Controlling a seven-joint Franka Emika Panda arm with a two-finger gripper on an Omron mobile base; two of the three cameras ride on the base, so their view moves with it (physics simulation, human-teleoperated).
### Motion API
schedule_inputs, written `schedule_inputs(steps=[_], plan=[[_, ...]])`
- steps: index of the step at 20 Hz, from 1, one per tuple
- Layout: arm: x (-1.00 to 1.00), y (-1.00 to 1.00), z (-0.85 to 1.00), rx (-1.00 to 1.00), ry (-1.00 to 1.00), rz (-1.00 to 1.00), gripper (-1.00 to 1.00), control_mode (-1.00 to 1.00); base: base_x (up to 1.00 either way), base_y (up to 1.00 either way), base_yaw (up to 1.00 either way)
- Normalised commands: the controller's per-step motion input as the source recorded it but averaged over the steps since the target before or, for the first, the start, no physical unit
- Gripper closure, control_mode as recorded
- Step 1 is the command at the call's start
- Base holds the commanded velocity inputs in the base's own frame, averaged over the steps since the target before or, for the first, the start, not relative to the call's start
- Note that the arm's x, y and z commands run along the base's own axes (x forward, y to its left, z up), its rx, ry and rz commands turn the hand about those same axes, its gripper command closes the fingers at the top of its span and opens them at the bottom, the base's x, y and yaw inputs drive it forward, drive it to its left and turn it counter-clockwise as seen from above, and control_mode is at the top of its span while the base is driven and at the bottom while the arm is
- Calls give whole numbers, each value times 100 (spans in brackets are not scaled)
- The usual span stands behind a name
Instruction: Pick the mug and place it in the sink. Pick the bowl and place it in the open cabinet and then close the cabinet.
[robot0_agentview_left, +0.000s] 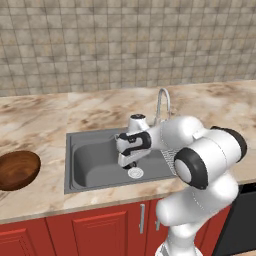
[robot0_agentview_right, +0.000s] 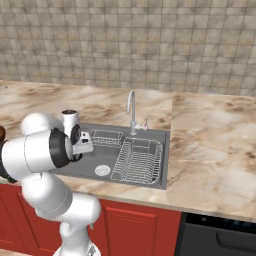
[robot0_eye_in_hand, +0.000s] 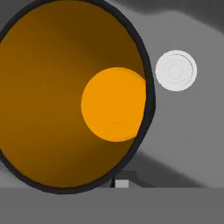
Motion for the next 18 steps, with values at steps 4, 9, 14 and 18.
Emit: schedule_inputs(steps=[4, 9, 14, 18], plan=[[25, 11, -33, 4, 0, 0, 100, -100, 0, 0, 0], [30, 5, -30, 4, 0, 0, 100, -100, 0, 0, 0], [28, 10, -29, 0, 0, 0, 100, -100, 0, 0, 0], [19, 14, -27, 0, 0, 0, 100, -100, 0, 0, 0]])
